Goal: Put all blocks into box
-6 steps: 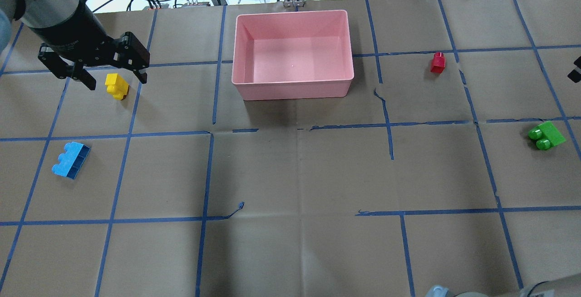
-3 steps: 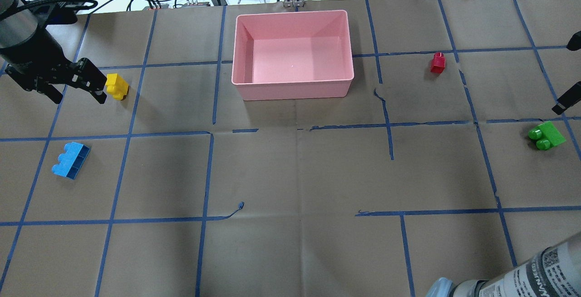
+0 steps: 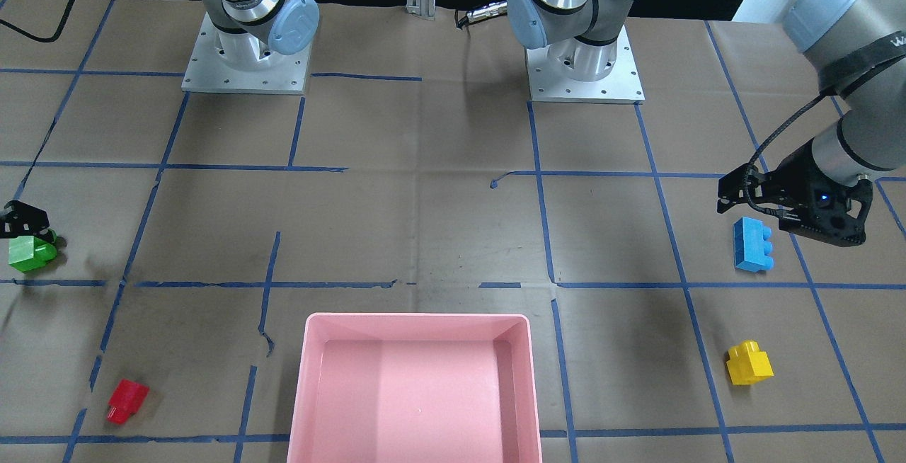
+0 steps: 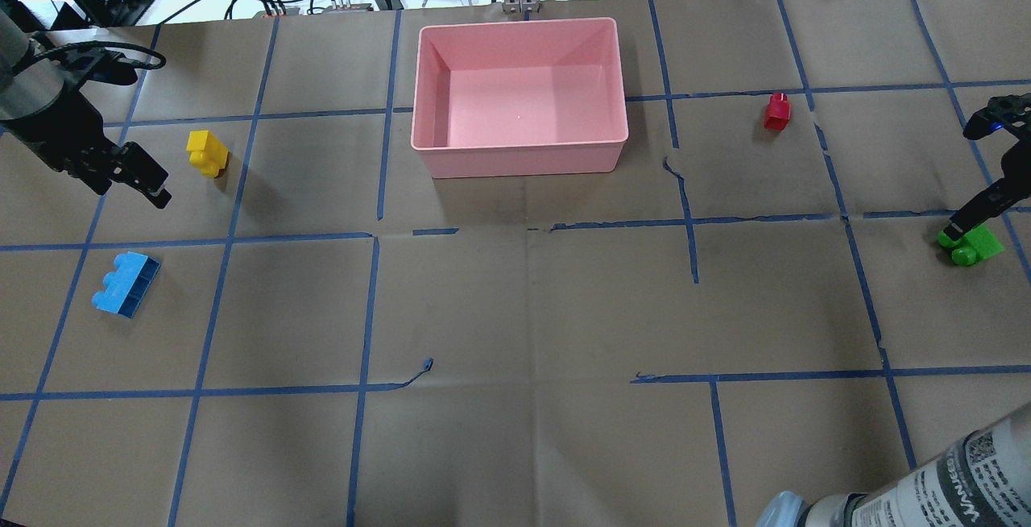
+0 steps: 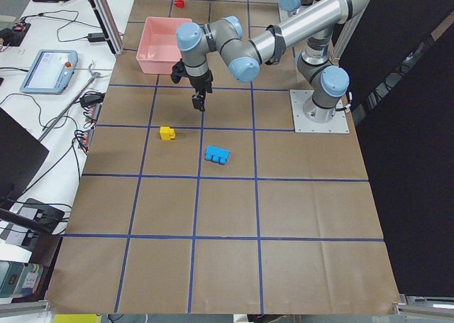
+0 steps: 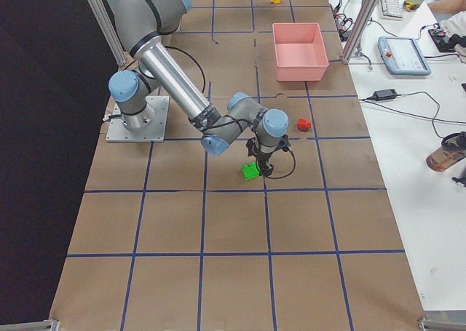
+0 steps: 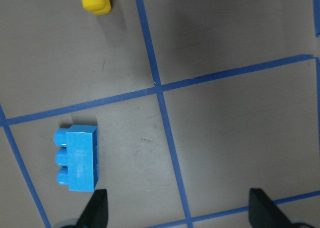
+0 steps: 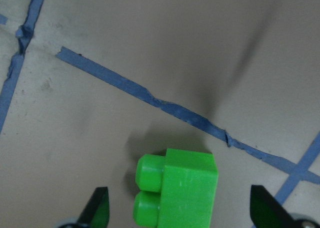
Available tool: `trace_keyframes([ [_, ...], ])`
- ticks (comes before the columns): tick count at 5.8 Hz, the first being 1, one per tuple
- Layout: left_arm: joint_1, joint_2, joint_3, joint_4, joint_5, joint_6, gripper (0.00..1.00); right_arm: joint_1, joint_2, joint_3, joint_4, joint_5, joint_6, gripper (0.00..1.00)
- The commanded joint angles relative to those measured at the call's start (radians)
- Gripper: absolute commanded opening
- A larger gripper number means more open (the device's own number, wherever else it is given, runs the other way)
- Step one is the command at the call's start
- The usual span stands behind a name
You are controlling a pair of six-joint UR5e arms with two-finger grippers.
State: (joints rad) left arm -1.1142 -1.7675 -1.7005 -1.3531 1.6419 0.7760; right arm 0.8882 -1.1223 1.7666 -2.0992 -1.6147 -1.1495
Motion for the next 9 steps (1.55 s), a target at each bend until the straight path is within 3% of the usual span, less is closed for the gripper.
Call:
trace_keyframes([
  [1,0.092,-0.044,-0.12,0.189,0.044,0.095,0.99,-0.002,0.021,0.01,-0.004,-0.042,0.007,1.0],
  [2,0.124,-0.091,-0.164,0.307,0.044,0.147,0.99,-0.003,0.021,0.01,-0.004,-0.045,0.004,0.98],
  [3,0.145,-0.151,-0.168,0.363,0.042,0.214,0.99,-0.015,0.022,0.011,0.004,-0.053,0.007,0.87],
  [4,0.172,-0.158,-0.189,0.368,0.039,0.25,0.99,-0.017,0.024,0.01,0.007,-0.06,0.004,0.66],
  [6,0.204,-0.211,-0.195,0.462,0.044,0.253,0.99,-0.017,0.021,0.008,0.008,-0.06,0.004,0.41],
  [8,0.206,-0.228,-0.194,0.451,0.045,0.255,0.99,-0.015,-0.007,-0.03,0.019,-0.054,0.013,0.29],
  [9,0.206,-0.236,-0.198,0.448,0.045,0.253,0.99,-0.003,-0.039,-0.094,0.088,-0.045,0.049,0.27],
])
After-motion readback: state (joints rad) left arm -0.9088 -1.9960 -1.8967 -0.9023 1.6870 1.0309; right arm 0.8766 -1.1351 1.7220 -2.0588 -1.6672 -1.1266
